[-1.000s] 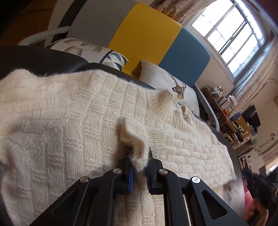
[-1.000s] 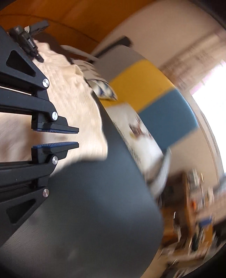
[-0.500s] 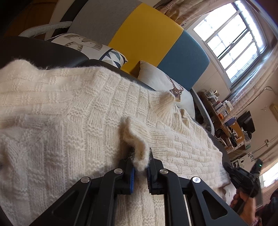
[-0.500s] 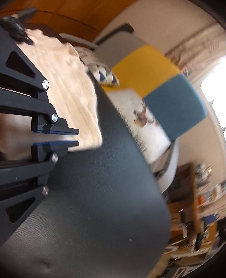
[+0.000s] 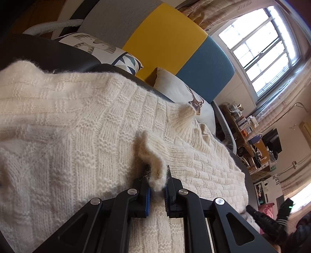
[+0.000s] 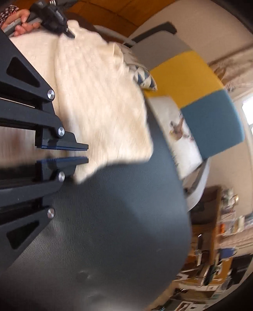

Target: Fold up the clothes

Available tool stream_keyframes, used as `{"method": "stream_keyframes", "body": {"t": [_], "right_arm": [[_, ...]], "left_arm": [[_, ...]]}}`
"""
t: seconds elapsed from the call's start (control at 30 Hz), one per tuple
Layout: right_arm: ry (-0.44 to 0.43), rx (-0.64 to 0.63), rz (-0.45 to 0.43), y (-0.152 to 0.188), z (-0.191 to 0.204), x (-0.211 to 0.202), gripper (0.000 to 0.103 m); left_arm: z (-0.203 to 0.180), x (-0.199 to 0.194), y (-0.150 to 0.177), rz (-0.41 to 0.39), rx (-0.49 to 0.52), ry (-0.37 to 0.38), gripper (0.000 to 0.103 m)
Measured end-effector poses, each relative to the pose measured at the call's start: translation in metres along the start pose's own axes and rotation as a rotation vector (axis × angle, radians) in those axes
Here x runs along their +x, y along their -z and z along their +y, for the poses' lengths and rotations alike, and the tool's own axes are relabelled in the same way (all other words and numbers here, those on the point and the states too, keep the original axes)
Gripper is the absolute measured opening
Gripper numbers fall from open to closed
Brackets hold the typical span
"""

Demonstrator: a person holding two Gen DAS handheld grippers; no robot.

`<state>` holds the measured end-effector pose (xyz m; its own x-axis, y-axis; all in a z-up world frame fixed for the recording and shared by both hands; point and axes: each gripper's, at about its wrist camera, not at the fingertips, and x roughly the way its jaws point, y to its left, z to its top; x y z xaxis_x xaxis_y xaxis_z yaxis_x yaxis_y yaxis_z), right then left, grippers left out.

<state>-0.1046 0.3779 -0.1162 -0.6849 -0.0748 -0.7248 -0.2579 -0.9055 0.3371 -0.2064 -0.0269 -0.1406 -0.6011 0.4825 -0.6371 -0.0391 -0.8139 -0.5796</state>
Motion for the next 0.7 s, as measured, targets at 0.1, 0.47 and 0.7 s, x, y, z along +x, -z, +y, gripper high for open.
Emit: {"method": "stream_keyframes", "body": {"t": [0.1, 0.47, 0.7], "right_arm": [[-0.034, -0.108, -0.003, -0.001, 0.047, -0.002, 0.009], [-0.264, -0.42, 0.132, 0.035, 0.22, 0.069, 0.009], [-0.201, -0.488, 0.153, 0.049, 0.257, 0.096, 0.009]], "left_arm": [[-0.008, -0.007, -0.004, 0.027, 0.022, -0.04, 0.019], [0.051, -0.077, -0.007, -0.048, -0.178, -0.05, 0.046], [0.16, -0.178, -0.001, -0.236, -0.362, -0.207, 0.046]]}}
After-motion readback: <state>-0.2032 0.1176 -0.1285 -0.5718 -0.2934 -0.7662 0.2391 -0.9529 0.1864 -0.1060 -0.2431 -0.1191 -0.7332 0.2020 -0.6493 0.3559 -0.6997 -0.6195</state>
